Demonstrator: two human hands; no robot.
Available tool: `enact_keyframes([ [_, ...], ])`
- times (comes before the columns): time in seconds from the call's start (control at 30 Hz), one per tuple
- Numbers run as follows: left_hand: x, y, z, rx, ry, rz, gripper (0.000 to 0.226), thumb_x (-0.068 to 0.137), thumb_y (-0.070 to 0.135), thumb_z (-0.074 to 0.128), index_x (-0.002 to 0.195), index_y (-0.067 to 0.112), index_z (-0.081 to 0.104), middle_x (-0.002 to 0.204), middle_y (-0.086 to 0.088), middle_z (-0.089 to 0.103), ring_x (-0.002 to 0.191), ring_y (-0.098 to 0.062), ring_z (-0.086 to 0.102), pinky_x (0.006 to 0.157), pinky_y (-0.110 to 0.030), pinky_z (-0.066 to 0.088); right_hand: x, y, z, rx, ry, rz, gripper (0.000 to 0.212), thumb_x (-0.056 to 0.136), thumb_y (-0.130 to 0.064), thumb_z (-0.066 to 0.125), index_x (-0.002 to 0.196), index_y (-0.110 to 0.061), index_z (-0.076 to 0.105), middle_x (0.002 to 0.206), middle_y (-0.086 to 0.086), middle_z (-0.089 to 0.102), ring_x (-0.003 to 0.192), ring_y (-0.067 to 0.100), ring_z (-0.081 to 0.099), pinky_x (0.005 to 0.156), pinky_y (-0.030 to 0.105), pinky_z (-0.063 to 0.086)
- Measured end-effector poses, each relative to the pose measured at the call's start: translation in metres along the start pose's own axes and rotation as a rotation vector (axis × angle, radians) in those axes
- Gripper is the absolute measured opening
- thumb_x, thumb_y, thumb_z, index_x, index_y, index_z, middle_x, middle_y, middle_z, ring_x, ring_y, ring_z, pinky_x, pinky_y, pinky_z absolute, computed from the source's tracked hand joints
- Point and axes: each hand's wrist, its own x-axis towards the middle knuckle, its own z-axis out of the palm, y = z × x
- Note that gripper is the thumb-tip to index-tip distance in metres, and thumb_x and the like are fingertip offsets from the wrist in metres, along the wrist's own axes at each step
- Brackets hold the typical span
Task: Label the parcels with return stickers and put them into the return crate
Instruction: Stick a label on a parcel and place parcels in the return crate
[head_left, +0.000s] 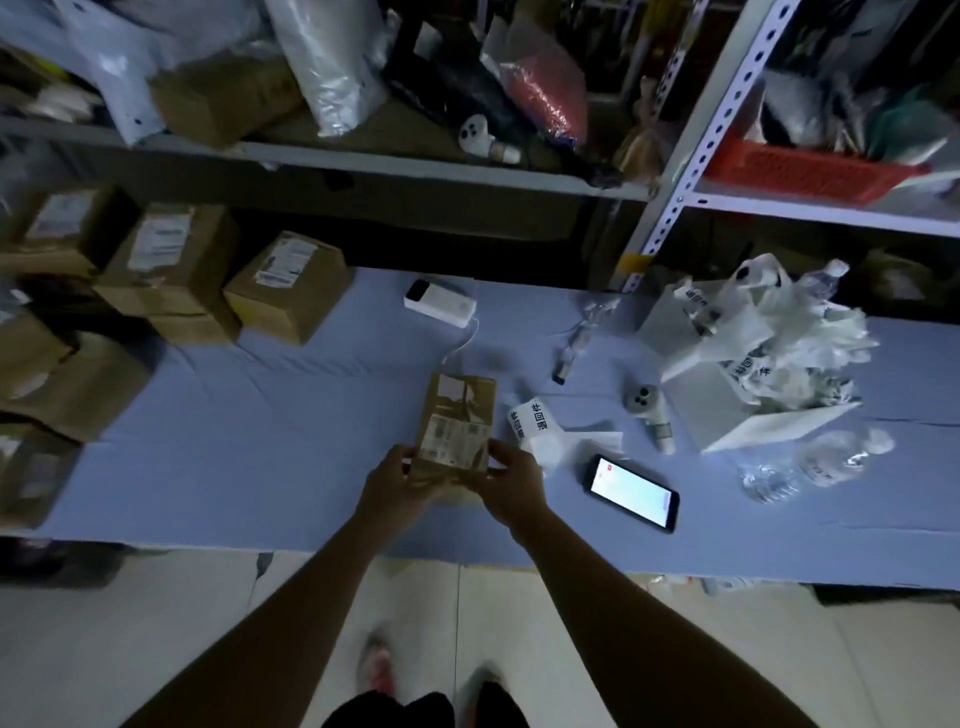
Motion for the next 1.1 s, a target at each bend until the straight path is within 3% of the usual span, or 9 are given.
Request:
enact_keyframes([
  [0.1, 0.006, -0.002, 0.013, -0.004, -0.003, -0.05, 0.058, 0.076, 0.041, 0.085, 0.12, 0.019, 0.054, 0.111, 0.001, 0.065, 0.099, -0.021, 0.065, 0.086, -0.039, 0.056, 0.007, 0.014, -0.002, 0.019, -0.006, -0.006, 0.083, 0.054, -0.055, 0.089, 0.127, -0.021, 0.07, 0.118, -0.01, 0.074, 0.093, 0.007, 0.075, 0.083, 0.042, 0.063],
  [0.23, 0.015, -0.002, 0.033, 0.065, -0.003, -0.082, 0.068, 0.075, 0.051, 0.084, 0.124, 0.017, 0.051, 0.115, -0.003, 0.063, 0.095, -0.022, 0.061, 0.081, -0.035, 0.053, 0.003, 0.02, -0.01, -0.121, -0.041, 0.066, 0.066, 0.068, -0.041, 0.09, 0.129, -0.028, 0.068, 0.104, -0.005, 0.078, 0.082, 0.012, 0.076, 0.078, 0.045, 0.063],
  [0.3, 0.018, -0.003, 0.041, 0.213, 0.056, 0.013, 0.075, 0.079, 0.071, 0.067, 0.128, 0.018, 0.048, 0.115, -0.014, 0.062, 0.096, -0.034, 0.064, 0.077, -0.039, 0.055, 0.004, 0.017, -0.015, -0.195, -0.122, 0.101, 0.068, 0.073, -0.04, 0.087, 0.135, -0.029, 0.062, 0.11, -0.001, 0.077, 0.082, 0.015, 0.075, 0.081, 0.042, 0.063],
  [0.37, 0.025, -0.006, 0.049, 0.332, 0.042, 0.055, 0.1, 0.065, 0.092, 0.05, 0.134, 0.021, 0.045, 0.119, -0.019, 0.059, 0.102, -0.041, 0.064, 0.081, -0.047, 0.058, 0.01, 0.011, -0.022, -0.314, -0.153, 0.044, 0.072, 0.074, -0.045, 0.085, 0.139, -0.028, 0.058, 0.124, -0.005, 0.071, 0.09, 0.01, 0.071, 0.087, 0.038, 0.06],
  [0.43, 0.031, -0.002, 0.054, 0.275, 0.056, -0.081, 0.123, 0.041, 0.098, 0.054, 0.135, 0.019, 0.044, 0.122, -0.014, 0.06, 0.109, -0.037, 0.062, 0.088, -0.047, 0.056, 0.014, -0.001, -0.034, -0.378, -0.137, -0.027, 0.067, 0.077, -0.042, 0.084, 0.137, -0.025, 0.059, 0.122, -0.006, 0.068, 0.092, 0.009, 0.065, 0.086, 0.034, 0.057],
  [0.6, 0.036, 0.003, 0.067, 0.204, 0.125, -0.208, 0.103, 0.037, 0.089, 0.074, 0.119, 0.035, 0.042, 0.111, -0.003, 0.067, 0.099, -0.031, 0.067, 0.081, -0.05, 0.059, 0.027, -0.005, -0.084, -0.506, -0.034, -0.206, 0.027, 0.083, -0.018, 0.073, 0.11, -0.017, 0.07, 0.11, 0.001, 0.069, 0.09, 0.012, 0.061, 0.084, 0.036, 0.058],
  [0.77, 0.026, 0.023, 0.091, 0.105, 0.211, -0.212, 0.083, 0.054, 0.061, 0.089, 0.115, 0.038, 0.037, 0.099, -0.004, 0.069, 0.076, -0.028, 0.069, 0.067, -0.048, 0.062, 0.047, 0.036, -0.141, -0.699, -0.003, -0.234, 0.047, 0.076, -0.037, 0.083, 0.117, -0.019, 0.067, 0.124, 0.003, 0.064, 0.113, 0.022, 0.059, 0.096, 0.039, 0.053],
  [0.93, 0.023, 0.024, 0.112, 0.118, 0.295, -0.186, 0.092, 0.048, 0.063, 0.087, 0.12, 0.041, 0.034, 0.104, -0.008, 0.071, 0.088, -0.037, 0.068, 0.075, -0.051, 0.06, 0.062, 0.077, -0.181, -0.932, -0.082, -0.197, 0.082, 0.073, -0.054, 0.076, 0.143, -0.022, 0.048, 0.141, 0.007, 0.046, 0.128, 0.03, 0.041, 0.102, 0.045, 0.04],
  [1.1, 0.014, 0.029, 0.121, 0.089, 0.368, -0.23, 0.09, 0.056, 0.051, 0.095, 0.122, 0.039, 0.036, 0.112, -0.013, 0.07, 0.094, -0.041, 0.068, 0.075, -0.053, 0.06, 0.07, 0.105, -0.198, -1.063, -0.195, -0.101, 0.091, 0.074, -0.06, 0.076, 0.145, -0.021, 0.034, 0.138, 0.008, 0.042, 0.126, 0.031, 0.043, 0.095, 0.046, 0.045],
])
